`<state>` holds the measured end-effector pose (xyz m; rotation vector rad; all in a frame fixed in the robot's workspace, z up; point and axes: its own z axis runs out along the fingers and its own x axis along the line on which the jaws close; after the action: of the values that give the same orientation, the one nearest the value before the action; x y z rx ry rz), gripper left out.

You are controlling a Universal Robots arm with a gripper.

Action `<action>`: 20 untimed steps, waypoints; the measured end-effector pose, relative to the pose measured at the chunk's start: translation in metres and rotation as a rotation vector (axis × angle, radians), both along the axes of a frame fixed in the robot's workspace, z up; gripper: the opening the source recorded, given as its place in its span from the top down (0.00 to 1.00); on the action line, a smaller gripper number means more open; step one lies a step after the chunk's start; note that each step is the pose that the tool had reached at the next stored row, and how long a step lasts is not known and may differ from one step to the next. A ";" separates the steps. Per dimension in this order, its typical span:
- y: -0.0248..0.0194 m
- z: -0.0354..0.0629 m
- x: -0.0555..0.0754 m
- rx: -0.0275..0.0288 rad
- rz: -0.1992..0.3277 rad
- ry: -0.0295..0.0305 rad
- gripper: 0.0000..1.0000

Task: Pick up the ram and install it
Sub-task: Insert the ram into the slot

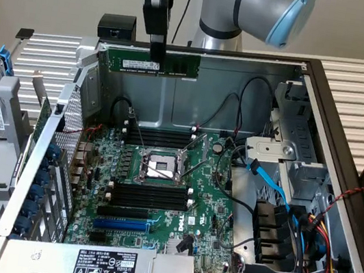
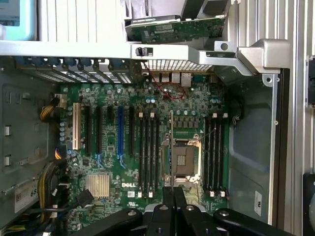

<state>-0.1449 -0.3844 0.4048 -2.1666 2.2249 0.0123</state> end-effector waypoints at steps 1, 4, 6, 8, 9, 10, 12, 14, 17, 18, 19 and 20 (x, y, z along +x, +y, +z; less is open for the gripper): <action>0.0000 -0.0018 0.001 0.0001 0.000 0.0000 0.88; 0.0000 -0.0073 0.002 0.0000 -0.004 0.0000 0.88; -0.0005 -0.0109 0.003 0.0000 -0.008 0.0000 0.88; -0.0013 -0.0146 0.004 0.0001 -0.011 0.0000 0.88; -0.0017 -0.0165 0.004 0.0001 -0.012 0.0000 0.88; -0.0021 -0.0183 0.005 0.0000 -0.014 0.0001 0.88; -0.0029 -0.0219 0.005 0.0001 -0.017 0.0000 0.88; -0.0037 -0.0256 0.006 0.0001 -0.021 0.0000 0.88; -0.0051 -0.0311 0.007 0.0002 -0.026 0.0000 0.88; -0.0055 -0.0329 0.007 0.0001 -0.028 0.0000 0.88; -0.0058 -0.0347 0.007 0.0002 -0.030 0.0000 0.88; -0.0059 -0.0365 0.007 0.0001 -0.033 0.0000 0.88</action>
<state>-0.1382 -0.3903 0.3684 -2.1298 2.2600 0.0116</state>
